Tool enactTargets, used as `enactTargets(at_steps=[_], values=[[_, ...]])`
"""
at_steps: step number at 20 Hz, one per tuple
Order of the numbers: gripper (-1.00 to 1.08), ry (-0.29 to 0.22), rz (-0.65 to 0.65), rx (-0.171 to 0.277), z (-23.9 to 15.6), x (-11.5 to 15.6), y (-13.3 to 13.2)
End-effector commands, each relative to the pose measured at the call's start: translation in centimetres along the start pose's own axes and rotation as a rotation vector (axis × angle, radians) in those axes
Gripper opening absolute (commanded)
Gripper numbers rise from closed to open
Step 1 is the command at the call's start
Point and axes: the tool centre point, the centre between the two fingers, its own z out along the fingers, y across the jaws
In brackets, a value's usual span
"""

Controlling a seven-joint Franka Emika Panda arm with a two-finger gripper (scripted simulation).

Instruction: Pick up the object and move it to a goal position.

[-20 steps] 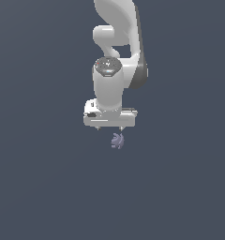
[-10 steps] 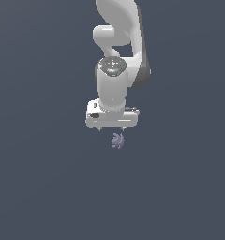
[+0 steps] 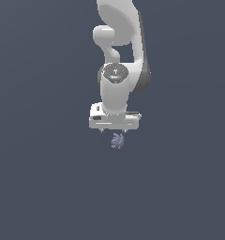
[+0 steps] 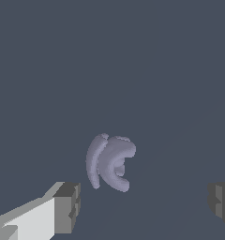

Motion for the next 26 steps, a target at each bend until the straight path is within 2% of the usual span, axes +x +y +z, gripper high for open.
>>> enactTargets(at_steps=[1,12,20,26], values=[[1.00,0.000,0.032,0.003,1.1,-0.2,-0.5],[1.00,0.000,0.163,0.013,5.2,-1.0,-2.4],[1.00,-0.001,0.169,0.013,5.8,-1.1,-2.5],[1.00,0.000,0.172,0.013,8.5,-1.2,-2.5]])
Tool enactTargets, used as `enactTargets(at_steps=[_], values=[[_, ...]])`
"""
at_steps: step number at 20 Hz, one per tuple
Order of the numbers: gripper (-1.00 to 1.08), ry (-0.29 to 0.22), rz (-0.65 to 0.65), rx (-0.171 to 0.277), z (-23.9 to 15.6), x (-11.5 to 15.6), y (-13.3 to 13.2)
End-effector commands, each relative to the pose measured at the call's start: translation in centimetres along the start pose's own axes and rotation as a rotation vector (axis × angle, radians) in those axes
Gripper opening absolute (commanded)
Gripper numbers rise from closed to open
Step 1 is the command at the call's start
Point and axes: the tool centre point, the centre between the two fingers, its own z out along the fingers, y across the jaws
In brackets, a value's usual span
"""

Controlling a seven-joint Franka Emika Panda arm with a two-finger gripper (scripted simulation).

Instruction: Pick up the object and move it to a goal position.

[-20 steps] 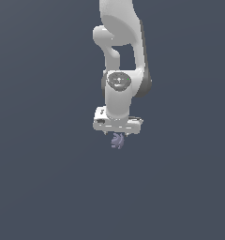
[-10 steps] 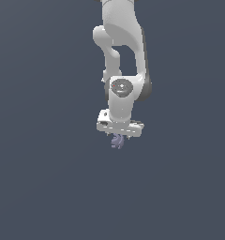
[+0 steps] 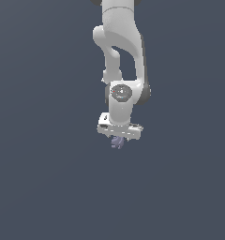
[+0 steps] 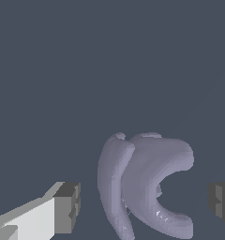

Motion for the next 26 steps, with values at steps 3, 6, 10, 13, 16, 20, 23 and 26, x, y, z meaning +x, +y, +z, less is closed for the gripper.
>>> enactTargets(at_steps=[3,6,10,13,16,20,23,26], values=[[1.00,-0.001,0.002,0.000,2.2,-0.1,0.0],[1.00,-0.001,0.002,0.000,2.8,0.0,0.0],[-1.00,-0.001,0.002,0.000,2.9,0.0,0.0],[-1.00,-0.001,0.002,0.000,2.9,0.0,0.0],[-1.00,-0.001,0.002,0.000,2.9,0.0,0.0],[-1.00,0.000,0.002,0.001,2.8,0.0,-0.1],[-1.00,0.000,0.002,0.001,2.5,-0.1,0.1],[-1.00,0.000,0.002,0.001,1.8,-0.3,0.4]])
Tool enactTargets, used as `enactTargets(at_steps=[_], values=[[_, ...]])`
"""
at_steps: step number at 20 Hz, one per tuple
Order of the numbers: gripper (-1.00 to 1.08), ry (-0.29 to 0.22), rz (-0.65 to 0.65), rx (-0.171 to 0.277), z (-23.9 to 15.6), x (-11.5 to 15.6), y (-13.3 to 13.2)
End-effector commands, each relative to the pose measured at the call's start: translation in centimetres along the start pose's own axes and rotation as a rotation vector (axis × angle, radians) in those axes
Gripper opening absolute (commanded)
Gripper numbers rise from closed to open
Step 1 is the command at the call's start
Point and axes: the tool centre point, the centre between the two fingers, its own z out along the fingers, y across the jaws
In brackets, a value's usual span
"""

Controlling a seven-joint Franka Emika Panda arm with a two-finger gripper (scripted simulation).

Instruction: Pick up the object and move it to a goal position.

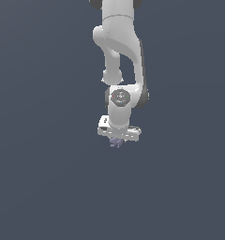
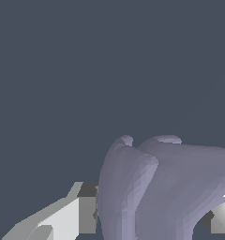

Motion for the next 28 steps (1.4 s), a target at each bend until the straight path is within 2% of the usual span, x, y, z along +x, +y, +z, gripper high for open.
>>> enactTargets(at_steps=[1,12,28], values=[[-1.00,0.001,0.000,0.000,-0.7,-0.2,0.3],[-1.00,0.001,0.001,0.001,-7.4,-2.1,3.6],[-1.00,0.000,0.001,0.002,-23.5,-6.3,11.3]])
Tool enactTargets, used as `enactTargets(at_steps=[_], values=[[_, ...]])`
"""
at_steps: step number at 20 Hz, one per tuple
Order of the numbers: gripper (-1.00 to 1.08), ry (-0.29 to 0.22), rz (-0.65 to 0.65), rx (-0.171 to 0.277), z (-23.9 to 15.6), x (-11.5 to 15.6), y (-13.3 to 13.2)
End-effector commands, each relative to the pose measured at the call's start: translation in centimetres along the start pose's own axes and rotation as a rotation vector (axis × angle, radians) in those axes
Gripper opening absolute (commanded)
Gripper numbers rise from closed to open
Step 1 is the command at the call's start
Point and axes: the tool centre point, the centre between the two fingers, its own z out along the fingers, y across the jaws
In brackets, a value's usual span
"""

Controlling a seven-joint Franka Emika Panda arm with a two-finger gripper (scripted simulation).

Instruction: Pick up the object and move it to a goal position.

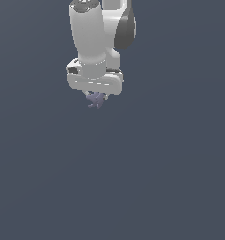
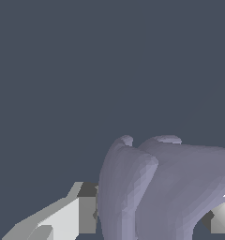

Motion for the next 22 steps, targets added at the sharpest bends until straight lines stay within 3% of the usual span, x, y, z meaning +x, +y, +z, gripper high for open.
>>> enactTargets(at_steps=[1,12,22], values=[[-1.00,-0.001,0.000,0.000,-2.7,-0.7,1.3],[-1.00,-0.001,0.001,-0.001,-11.9,-2.8,5.6],[-1.00,-0.001,0.000,-0.002,-15.1,-3.3,7.1]])
